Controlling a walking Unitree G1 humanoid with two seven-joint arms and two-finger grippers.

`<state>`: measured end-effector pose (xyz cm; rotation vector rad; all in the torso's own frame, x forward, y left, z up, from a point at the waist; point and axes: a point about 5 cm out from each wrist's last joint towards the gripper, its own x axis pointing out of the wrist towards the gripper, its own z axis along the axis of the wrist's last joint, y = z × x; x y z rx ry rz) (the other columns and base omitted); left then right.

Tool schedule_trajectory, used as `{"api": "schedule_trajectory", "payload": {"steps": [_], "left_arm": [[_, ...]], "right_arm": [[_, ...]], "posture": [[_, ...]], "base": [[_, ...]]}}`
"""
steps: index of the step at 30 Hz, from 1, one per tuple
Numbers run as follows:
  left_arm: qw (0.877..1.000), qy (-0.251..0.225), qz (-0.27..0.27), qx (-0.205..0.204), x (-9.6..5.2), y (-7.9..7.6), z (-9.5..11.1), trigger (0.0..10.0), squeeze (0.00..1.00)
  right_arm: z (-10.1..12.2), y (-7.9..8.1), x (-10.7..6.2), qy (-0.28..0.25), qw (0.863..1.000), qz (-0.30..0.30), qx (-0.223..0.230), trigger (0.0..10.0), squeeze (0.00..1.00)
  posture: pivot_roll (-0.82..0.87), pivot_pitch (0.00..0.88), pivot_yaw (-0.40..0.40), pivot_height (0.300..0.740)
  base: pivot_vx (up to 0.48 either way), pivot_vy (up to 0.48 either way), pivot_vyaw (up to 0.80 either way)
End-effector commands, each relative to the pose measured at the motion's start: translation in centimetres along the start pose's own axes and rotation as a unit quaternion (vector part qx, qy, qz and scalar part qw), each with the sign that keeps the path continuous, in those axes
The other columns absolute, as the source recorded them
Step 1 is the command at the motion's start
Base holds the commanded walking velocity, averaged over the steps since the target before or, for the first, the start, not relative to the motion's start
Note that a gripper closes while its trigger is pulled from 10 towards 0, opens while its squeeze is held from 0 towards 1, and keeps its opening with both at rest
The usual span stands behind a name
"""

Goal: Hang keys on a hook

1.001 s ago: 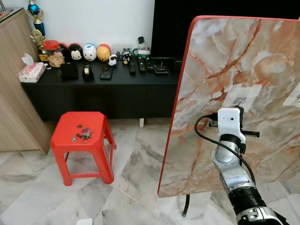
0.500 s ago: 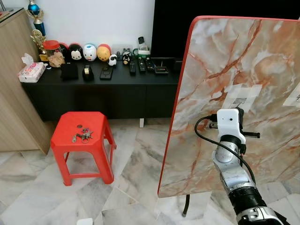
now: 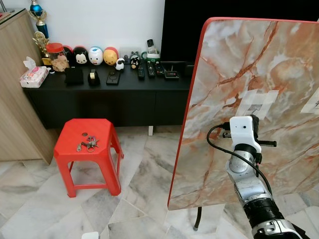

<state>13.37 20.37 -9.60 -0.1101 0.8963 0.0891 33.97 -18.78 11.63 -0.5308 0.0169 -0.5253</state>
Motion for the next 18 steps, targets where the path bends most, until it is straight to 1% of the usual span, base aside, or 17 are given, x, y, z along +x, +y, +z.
{"api": "schedule_trajectory", "payload": {"steps": [1,4,6,8,11,16,18], "left_arm": [[0.999,0.041,-0.018,0.001,-0.5,-0.8,-2.0,10.0,0.0],[0.999,0.041,-0.018,0.001,-0.5,-0.8,-2.0,10.0,0.0],[0.999,0.041,-0.018,0.001,-0.5,-0.8,-2.0,10.0,0.0],[0.999,0.041,-0.018,0.001,-0.5,-0.8,-2.0,10.0,0.0],[0.999,0.041,-0.018,0.002,-0.5,-0.8,-2.0,10.0,0.0],[0.999,0.041,-0.018,0.0,-0.5,-0.8,-2.0,10.0,0.0],[0.999,0.041,-0.018,0.0,-0.4,-0.8,-2.0,10.0,0.0]], "right_arm": [[-1.5,0.4,-0.6,0.032,0.999,0.019,-0.016,10.0,0.0],[-1.5,0.2,-0.5,0.032,0.999,0.013,-0.006,10.0,0.0],[-0.9,0.0,-0.5,0.018,1.0,0.005,0.013,10.0,0.0],[-0.8,-0.1,-0.5,0.012,1.0,0.003,0.019,10.0,0.0],[0.1,-0.2,-0.4,-0.01,0.999,-0.003,0.046,10.0,0.0],[0.7,-0.4,-0.4,-0.023,0.998,-0.014,0.053,10.0,0.0],[0.7,-0.7,-0.5,-0.027,0.998,-0.028,0.054,10.0,0.0]], "posture": [[0.08,0.0,-0.098,0.74],[0.08,0.0,-0.099,0.74],[0.08,0.0,-0.099,0.74],[0.08,0.0,-0.099,0.74],[0.08,0.0,-0.099,0.74],[0.08,0.0,-0.1,0.74],[0.08,0.0,-0.097,0.74]], "base": [[0.0,0.0,0.0],[0.0,0.0,0.0],[0.0,0.0,0.0],[0.0,0.0,0.0],[0.0,0.0,0.0],[0.0,0.0,0.0],[0.0,0.0,0.0]]}}
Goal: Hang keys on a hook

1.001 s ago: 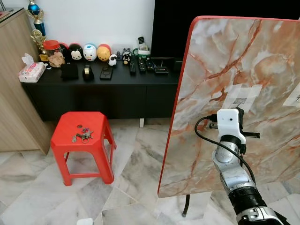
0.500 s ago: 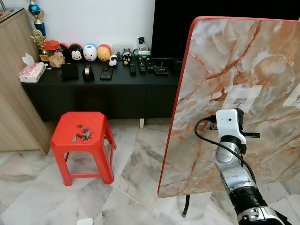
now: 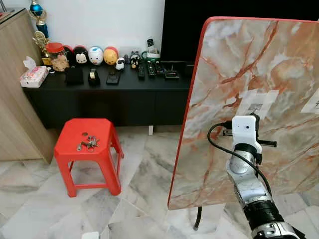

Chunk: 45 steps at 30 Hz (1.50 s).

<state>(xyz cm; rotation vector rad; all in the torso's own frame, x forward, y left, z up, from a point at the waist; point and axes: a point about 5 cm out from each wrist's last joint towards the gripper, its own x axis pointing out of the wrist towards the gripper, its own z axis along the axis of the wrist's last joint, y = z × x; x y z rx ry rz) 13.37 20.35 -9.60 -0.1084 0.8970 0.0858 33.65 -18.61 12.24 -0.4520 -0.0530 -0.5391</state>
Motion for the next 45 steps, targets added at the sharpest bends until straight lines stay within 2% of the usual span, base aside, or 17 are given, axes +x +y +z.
{"api": "schedule_trajectory", "payload": {"steps": [1,9,16,20,37,45], "left_arm": [[0.999,0.041,-0.017,-0.002,-0.4,-0.8,-2.0,10.0,0.0],[0.999,0.041,-0.019,-0.001,-0.4,-0.8,-2.0,10.0,0.0],[0.999,0.041,-0.02,-0.002,-0.4,-0.8,-2.0,10.0,0.0],[0.999,0.042,-0.02,-0.002,-0.5,-0.8,-2.0,10.0,0.0],[0.999,0.042,-0.021,0.003,-0.5,-0.9,-2.0,10.0,0.0],[0.999,0.043,-0.022,0.006,-0.5,-0.8,-2.0,10.0,0.0]], "right_arm": [[0.1,-0.4,-0.2,-0.007,1.0,-0.014,0.008,10.0,0.0],[0.1,-1.1,-0.4,-0.011,0.999,-0.039,0.001,10.0,0.0],[-1.6,-1.0,-1.3,0.039,0.998,-0.035,0.017,10.0,0.0],[-1.7,-1.0,-1.4,0.042,0.998,-0.034,0.02,10.0,0.0],[-0.7,-1.1,0.2,0.022,0.999,-0.033,0.006,10.0,0.0],[-0.6,-1.1,0.5,0.018,0.999,-0.035,0.007,10.0,0.0]], "posture": [[0.08,0.0,-0.097,0.74],[0.08,0.0,-0.098,0.74],[0.08,0.0,-0.098,0.74],[0.08,0.0,-0.099,0.74],[0.09,0.0,-0.1,0.74],[0.08,0.0,-0.093,0.74]], "base": [[0.0,0.0,0.0],[0.0,0.0,0.0],[0.0,0.0,0.0],[0.0,0.0,0.0],[0.0,0.0,0.0],[0.0,0.0,0.0]]}}
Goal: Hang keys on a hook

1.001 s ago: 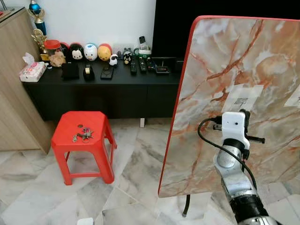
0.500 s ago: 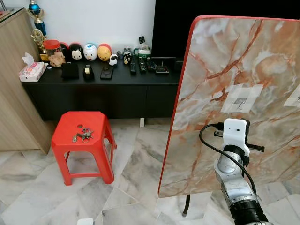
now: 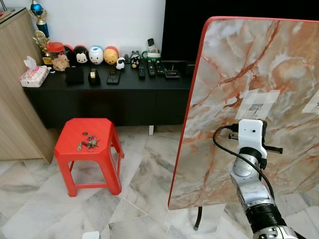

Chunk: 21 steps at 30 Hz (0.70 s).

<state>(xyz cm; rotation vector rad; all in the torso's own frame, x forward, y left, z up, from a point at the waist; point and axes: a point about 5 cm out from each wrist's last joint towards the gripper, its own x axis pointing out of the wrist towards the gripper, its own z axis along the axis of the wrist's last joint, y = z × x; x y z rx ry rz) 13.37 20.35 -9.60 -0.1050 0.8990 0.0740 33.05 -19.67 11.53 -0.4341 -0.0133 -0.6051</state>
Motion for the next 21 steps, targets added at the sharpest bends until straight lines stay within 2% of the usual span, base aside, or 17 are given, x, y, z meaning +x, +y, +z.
{"api": "schedule_trajectory", "payload": {"steps": [1,11,21], "left_arm": [[0.999,0.042,-0.018,0.002,-0.5,-0.8,-2.0,10.0,0.0],[0.999,0.04,-0.017,0.0,-0.4,-0.8,-1.9,10.0,0.0],[0.999,0.04,-0.015,-0.004,-0.4,-0.9,-1.9,10.0,0.0]], "right_arm": [[0.6,-0.3,0.6,-0.01,1.0,-0.008,0.007,10.0,0.0],[1.6,-0.4,1.3,-0.036,0.999,-0.011,0.005,10.0,0.0],[1.6,-0.2,1.5,-0.031,0.999,-0.006,0.003,10.0,0.0]], "posture": [[0.08,0.0,-0.093,0.74],[0.08,0.0,-0.096,0.74],[0.08,0.0,-0.1,0.74]], "base": [[0.0,0.0,0.0],[0.0,0.0,0.0],[0.0,0.0,0.0]]}}
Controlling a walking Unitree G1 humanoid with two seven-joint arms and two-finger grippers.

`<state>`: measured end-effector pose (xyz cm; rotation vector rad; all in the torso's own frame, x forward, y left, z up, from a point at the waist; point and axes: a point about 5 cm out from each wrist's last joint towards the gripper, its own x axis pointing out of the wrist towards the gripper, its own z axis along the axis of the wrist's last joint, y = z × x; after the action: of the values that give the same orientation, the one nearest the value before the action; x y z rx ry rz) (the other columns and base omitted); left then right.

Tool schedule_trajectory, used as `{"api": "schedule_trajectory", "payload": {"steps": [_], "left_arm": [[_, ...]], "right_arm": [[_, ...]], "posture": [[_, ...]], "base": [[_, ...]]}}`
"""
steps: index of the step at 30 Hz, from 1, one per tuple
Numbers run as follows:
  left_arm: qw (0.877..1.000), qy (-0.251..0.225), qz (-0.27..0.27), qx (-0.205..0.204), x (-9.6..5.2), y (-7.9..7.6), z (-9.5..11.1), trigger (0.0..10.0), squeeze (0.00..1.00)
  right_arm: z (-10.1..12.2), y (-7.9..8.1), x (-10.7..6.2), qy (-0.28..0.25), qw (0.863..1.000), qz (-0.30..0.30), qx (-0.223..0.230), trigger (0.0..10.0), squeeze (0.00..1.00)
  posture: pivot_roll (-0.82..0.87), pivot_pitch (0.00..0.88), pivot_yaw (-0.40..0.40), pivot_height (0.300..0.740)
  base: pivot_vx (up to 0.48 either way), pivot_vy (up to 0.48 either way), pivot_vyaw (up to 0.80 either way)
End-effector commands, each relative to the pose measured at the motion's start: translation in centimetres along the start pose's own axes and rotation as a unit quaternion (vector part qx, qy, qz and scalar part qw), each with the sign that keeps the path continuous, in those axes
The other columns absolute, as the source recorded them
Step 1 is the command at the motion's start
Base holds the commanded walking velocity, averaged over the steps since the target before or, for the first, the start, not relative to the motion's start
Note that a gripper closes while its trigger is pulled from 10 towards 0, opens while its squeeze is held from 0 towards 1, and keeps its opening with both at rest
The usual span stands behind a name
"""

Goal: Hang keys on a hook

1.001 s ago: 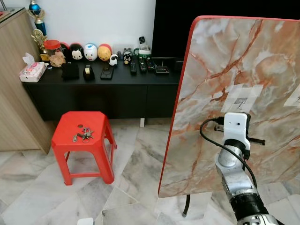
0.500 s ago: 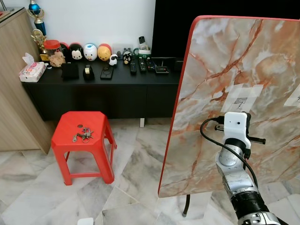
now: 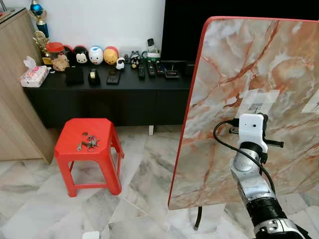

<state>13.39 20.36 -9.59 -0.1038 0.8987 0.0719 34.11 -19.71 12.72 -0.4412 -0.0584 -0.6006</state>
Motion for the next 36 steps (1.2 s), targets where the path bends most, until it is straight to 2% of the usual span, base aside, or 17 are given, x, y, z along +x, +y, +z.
{"api": "schedule_trajectory", "payload": {"steps": [1,10,25,36], "left_arm": [[0.999,0.04,-0.015,-0.005,-0.4,-0.9,-1.9,10.0,0.0],[0.999,0.039,-0.014,-0.006,-0.4,-0.9,-1.9,10.0,0.0],[0.999,0.038,-0.014,-0.007,-0.4,-0.9,-1.9,10.0,0.0],[0.999,0.039,-0.016,-0.005,-0.4,-0.9,-1.8,10.0,0.0]], "right_arm": [[0.4,-0.2,0.4,-0.007,1.0,-0.002,-0.001,10.0,0.0],[-0.4,0.5,-0.1,0.009,0.999,0.026,-0.024,10.0,0.0],[0.4,0.1,-0.1,-0.018,1.0,0.007,-0.011,10.0,0.0],[0.1,0.4,-0.8,-0.011,1.0,0.008,-0.01,10.0,0.0]], "posture": [[0.08,0.0,-0.1,0.74],[0.08,0.0,-0.1,0.74],[0.08,0.0,-0.098,0.74],[0.08,0.0,-0.095,0.74]], "base": [[0.0,0.0,0.0],[0.0,0.0,0.0],[0.0,0.0,0.0],[0.0,0.0,0.0]]}}
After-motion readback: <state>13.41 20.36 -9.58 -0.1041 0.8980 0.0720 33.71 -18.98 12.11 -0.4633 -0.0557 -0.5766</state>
